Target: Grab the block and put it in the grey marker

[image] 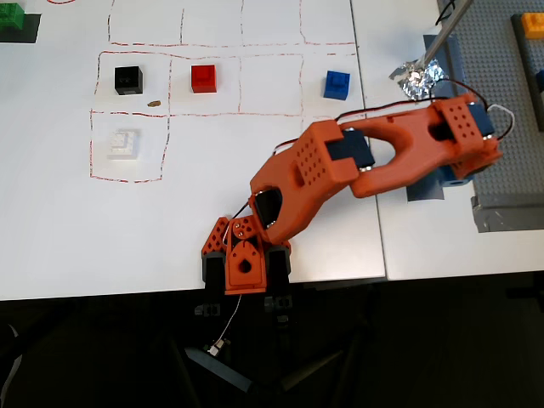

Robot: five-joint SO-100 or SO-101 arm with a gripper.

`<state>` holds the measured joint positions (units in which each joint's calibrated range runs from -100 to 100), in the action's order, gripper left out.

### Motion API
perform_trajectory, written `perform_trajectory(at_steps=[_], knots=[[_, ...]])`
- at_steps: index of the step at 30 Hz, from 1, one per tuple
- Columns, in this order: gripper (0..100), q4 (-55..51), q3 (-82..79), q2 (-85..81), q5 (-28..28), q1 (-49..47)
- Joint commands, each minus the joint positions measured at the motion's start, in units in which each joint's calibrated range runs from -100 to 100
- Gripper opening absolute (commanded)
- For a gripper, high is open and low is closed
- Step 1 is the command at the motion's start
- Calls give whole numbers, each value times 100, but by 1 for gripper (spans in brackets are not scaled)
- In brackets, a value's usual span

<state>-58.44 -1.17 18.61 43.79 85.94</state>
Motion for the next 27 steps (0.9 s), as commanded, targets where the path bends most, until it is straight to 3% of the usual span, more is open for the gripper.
perform_trajectory(at_steps=[1, 11, 19, 27], knots=[[0, 122, 716, -280, 181, 294], [3, 122, 380, -124, 264, 453], [19, 81, -218, -185, 557, 585], [30, -613, 17, -374, 586, 524]])
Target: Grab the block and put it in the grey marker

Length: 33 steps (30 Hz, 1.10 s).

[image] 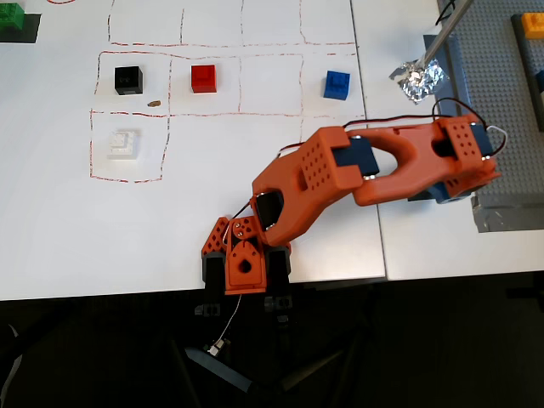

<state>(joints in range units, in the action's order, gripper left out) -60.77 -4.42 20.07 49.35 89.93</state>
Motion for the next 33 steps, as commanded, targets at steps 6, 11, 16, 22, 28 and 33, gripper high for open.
perform_trajectory(at_steps=[6, 11, 16, 22, 28, 33], knots=[[34, -1792, 1430, -865, -288, -193], [30, -3000, 1793, -1598, -674, -872], [23, -3343, 850, -2623, -1280, -2160], [14, -3123, -655, -3795, -2388, -4445], [7, -1898, -1888, -4760, -3565, -6686], [2, -388, -2813, -5424, -4181, -7745]])
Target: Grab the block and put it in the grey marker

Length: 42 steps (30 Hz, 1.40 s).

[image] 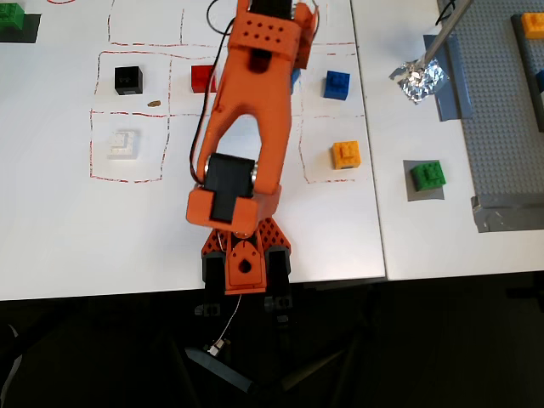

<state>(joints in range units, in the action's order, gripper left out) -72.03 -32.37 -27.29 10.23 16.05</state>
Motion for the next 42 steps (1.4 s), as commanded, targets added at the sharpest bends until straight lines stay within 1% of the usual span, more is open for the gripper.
perform_trajectory(at_steps=[1, 5, 10, 14, 16, 19, 23, 26, 33, 42], knots=[[1, 1023, -172, -800, -357, -489], [0, 2133, -906, -1291, -669, -736], [0, 3447, -1949, -2110, -928, -666], [0, 4109, -3091, -2945, -991, -851], [0, 4231, -3744, -3445, -1045, -1010], [0, 4223, -4578, -4040, -1133, -1160], [0, 4182, -5693, -5031, -1021, -1380], [0, 3962, -6174, -5513, -1006, -1460], [0, 3145, -6718, -6487, -1118, -1601], [0, 2101, -6736, -7228, -1167, -1574]])
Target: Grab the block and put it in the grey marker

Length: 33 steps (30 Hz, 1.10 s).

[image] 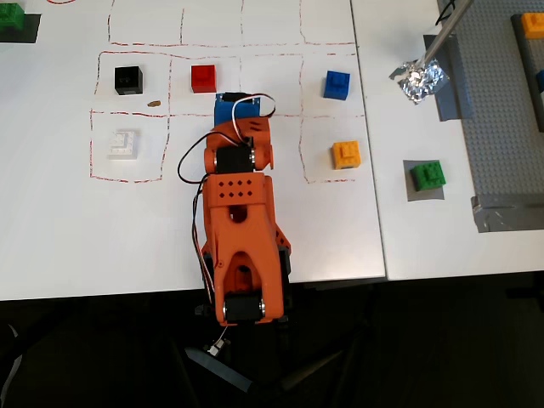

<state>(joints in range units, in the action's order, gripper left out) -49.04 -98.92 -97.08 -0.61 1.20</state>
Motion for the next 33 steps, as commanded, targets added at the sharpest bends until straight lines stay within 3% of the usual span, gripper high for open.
perform_trajectory(at_steps=[1, 33], knots=[[0, -215, -81, -249, -83, -80], [0, -223, -81, -249, -15, -151]])
